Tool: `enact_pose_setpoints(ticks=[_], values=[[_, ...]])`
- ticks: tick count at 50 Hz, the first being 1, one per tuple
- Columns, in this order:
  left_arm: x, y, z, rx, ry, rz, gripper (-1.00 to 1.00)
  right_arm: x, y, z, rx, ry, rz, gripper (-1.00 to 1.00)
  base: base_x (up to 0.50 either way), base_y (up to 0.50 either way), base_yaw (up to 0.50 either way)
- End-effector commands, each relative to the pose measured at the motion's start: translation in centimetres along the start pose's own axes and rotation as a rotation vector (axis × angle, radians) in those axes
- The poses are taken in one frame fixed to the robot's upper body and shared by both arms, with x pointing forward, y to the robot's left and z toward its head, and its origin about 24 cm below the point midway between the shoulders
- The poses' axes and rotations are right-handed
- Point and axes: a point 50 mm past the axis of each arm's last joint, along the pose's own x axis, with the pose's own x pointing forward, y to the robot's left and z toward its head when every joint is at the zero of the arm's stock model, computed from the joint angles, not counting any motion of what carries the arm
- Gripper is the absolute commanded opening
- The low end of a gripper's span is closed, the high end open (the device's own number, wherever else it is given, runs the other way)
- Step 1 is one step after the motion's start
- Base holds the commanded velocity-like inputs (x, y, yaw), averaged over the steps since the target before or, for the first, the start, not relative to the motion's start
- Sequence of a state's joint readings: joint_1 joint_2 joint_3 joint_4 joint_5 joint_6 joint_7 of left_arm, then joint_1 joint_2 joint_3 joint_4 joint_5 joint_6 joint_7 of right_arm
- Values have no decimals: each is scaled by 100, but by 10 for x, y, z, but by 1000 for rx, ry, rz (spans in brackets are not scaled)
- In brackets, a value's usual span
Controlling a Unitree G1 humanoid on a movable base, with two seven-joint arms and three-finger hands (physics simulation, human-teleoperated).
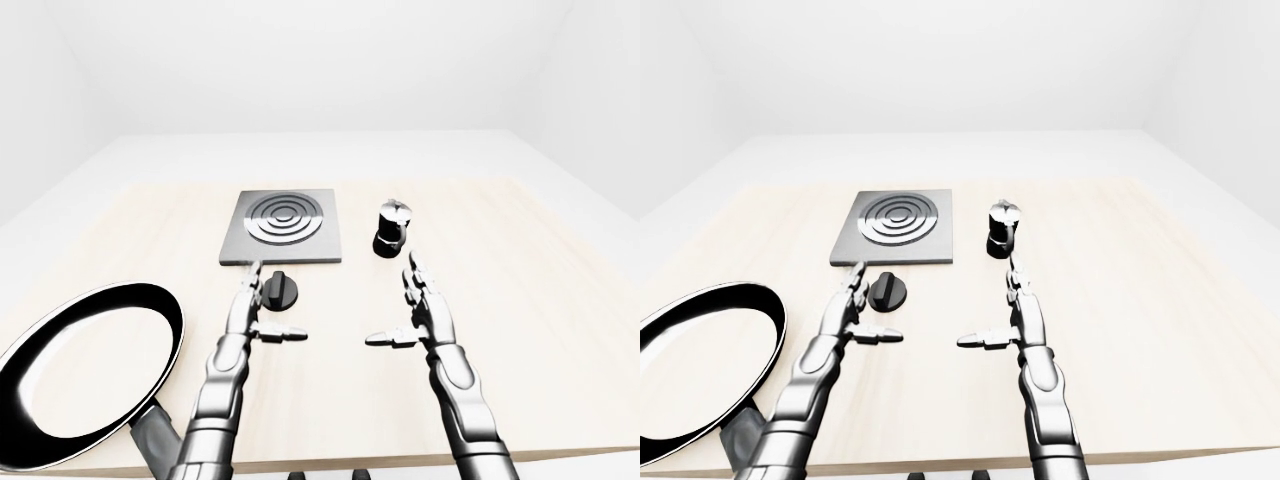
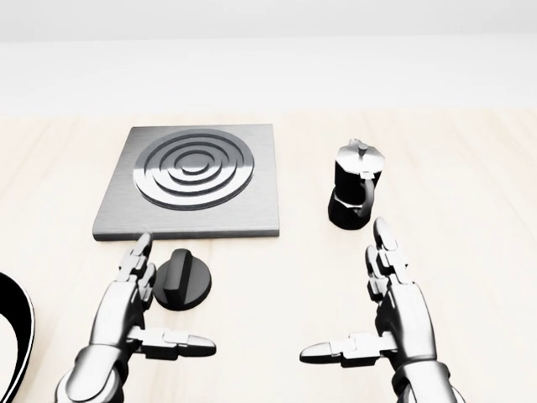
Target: Turn on the stove.
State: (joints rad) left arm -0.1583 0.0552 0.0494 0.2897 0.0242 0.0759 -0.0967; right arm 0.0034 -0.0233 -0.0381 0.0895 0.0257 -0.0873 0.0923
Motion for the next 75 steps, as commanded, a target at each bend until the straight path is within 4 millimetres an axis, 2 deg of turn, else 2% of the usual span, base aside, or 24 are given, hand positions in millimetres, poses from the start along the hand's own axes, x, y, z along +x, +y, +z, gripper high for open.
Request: enact_pose_setpoints(ticks=[1, 22, 23, 24, 27, 46, 48, 51, 54, 64, 65, 67, 75], values=[[0, -2, -2, 14, 12, -5, 100, 0, 0, -1, 1, 4, 0, 100, 0, 0, 0], [-7, -8, -3, 35, 6, -35, 100, 0, 0, 0, 0, -2, 1, 100, 0, 0, 0], [-8, -9, -2, 37, 1, -38, 100, -1, 0, -13, 6, 57, 1, 100, 0, 0, 0], [-8, -9, -1, 37, -2, -45, 100, 0, 0, -3, 2, 14, 1, 100, 0, 0, 0], [-9, -10, 1, 41, -14, -48, 100, -1, 1, 1, 0, -1, 2, 100, 0, 0, 0], [-15, -20, 4, 71, -32, -121, 100, -1, 1, -2, -3, 7, 9, 100, 0, 0, 0], [-17, -23, 4, 79, -33, -148, 100, -2, 2, -24, 5, 107, 11, 100, 0, 0, 0], [-18, -27, 3, 93, -30, -183, 100, -2, 2, -28, 5, 121, 14, 100, 0, 0, 0], [-19, -31, -1, 106, -16, -212, 100, -1, 2, -5, -6, 23, 18, 100, 0, 0, 0], [-26, -41, -2, 146, -13, -307, 100, -3, 4, -5, -13, 22, 25, 100, 0, 0, 0], [-29, -43, -2, 157, -14, -322, 100, -3, 4, -18, -8, 79, 25, 100, 0, 0, 0], [-29, -44, -4, 159, -9, -331, 100, -2, 4, -8, -14, 33, 27, 100, 0, 0, 0], [-29, -41, 2, 146, -34, -314, 100, -3, 4, -6, -16, 27, 25, 100, 0, 0, 0]])
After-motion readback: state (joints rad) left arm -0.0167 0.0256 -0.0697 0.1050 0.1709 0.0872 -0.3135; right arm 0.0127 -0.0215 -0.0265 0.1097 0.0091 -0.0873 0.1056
